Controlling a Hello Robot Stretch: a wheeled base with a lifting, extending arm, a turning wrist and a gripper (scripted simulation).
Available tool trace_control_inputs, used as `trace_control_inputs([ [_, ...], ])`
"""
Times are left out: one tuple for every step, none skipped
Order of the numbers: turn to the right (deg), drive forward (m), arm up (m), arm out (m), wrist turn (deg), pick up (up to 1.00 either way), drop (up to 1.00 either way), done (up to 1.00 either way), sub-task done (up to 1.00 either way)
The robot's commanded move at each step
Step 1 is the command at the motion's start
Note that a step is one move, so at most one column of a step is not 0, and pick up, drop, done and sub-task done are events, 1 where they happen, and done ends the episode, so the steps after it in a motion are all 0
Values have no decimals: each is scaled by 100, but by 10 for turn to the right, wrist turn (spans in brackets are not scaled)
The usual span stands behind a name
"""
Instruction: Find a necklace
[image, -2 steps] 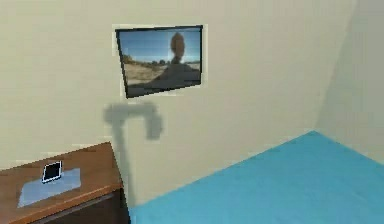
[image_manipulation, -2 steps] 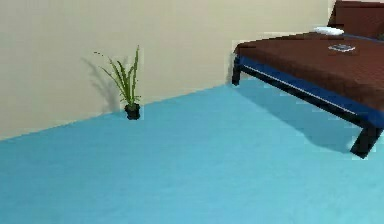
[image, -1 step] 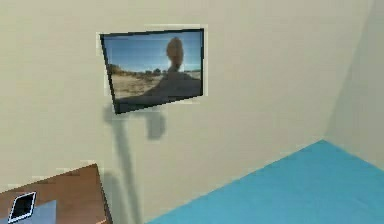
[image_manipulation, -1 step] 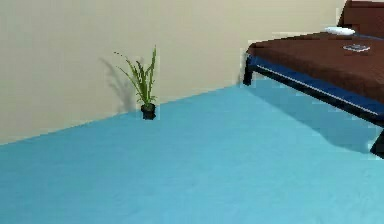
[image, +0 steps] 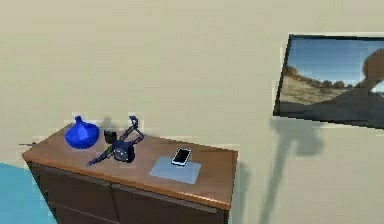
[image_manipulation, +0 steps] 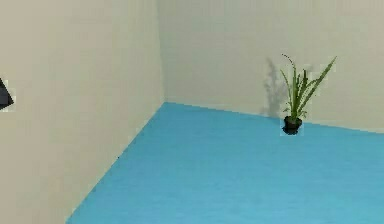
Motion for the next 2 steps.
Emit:
trace_control_inputs([
  [-300,0,0,0,0,0,0,0,0],
  [0,0,0,0,0,0,0,100,0],
])
